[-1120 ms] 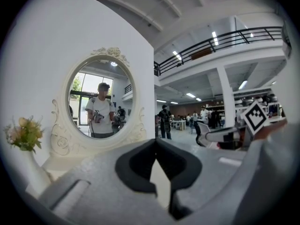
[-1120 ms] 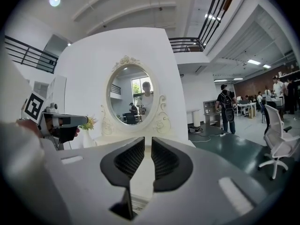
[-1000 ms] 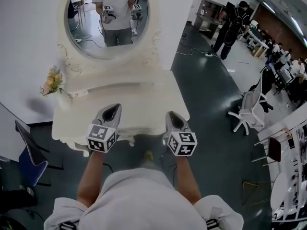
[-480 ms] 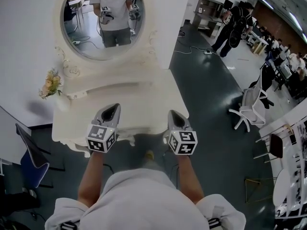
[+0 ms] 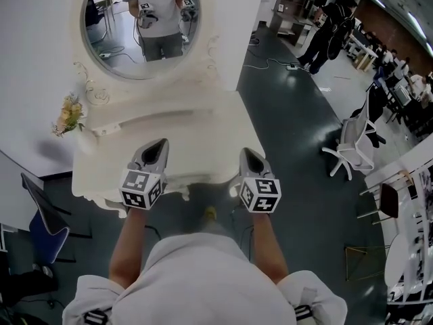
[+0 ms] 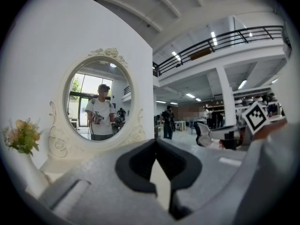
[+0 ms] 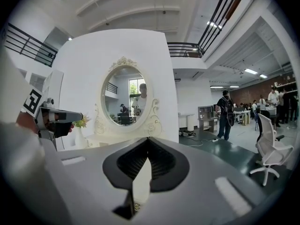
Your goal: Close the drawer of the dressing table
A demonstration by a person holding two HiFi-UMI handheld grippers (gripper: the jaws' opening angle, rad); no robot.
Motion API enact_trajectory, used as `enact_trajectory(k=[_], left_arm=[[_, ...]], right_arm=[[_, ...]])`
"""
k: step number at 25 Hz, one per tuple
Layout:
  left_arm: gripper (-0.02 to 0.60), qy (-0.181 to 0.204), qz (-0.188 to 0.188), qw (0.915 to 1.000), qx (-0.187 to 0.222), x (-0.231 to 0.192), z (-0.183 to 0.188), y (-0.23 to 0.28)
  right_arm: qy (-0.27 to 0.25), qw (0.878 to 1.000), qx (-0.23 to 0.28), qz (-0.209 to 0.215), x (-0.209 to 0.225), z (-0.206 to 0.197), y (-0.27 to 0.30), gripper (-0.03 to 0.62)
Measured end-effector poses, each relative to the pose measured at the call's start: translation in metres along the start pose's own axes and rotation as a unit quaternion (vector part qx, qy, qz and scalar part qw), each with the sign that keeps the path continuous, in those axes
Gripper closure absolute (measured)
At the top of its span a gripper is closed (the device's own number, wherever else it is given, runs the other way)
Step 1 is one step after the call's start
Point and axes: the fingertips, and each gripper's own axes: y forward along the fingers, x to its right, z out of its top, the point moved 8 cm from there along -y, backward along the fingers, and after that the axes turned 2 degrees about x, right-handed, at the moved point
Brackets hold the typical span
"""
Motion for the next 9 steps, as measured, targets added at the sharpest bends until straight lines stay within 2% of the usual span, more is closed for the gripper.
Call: enact_trajectory(k=[9], left_arm=[[0.583,-0.01,0.008,0.9999,0.007,-0.0069,0.0002,-0.0045]], right_arm=[[0.001,1.0,0.004,0.0,-0.0024,-0.0001,0.0014,0.591]])
